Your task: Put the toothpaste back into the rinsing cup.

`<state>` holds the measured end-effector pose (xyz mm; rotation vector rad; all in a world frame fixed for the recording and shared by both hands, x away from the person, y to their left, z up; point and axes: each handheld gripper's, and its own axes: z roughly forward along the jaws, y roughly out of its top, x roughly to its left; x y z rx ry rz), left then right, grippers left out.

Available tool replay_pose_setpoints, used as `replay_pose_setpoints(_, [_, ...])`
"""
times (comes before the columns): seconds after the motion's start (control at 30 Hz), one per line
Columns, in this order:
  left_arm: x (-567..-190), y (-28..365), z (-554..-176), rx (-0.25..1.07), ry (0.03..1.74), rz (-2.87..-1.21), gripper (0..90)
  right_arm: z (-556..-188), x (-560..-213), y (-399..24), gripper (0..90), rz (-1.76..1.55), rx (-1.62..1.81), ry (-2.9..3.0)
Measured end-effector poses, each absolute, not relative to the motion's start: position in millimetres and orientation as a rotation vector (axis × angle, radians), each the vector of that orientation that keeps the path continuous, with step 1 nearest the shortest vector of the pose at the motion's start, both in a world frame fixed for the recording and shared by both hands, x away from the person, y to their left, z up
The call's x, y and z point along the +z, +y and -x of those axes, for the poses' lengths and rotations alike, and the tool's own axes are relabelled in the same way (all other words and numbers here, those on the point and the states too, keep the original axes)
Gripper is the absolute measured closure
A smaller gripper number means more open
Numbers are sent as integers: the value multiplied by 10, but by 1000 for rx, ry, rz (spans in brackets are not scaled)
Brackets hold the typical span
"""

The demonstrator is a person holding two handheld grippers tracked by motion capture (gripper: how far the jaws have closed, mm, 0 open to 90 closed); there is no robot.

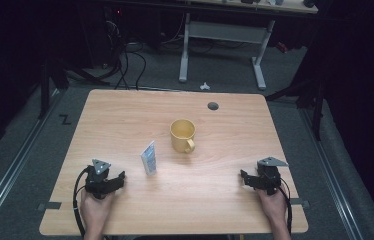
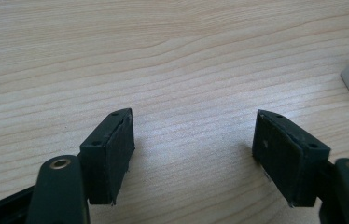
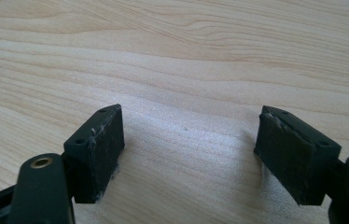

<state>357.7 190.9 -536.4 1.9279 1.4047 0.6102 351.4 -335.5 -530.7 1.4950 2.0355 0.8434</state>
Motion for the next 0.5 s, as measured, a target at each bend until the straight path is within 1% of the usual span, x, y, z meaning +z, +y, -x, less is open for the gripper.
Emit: replay_pose_setpoints(0.5, [-5365,1907,-3577,610,1403,-1929,293,-3514,-5307,-3355,236,-1495,843,2035])
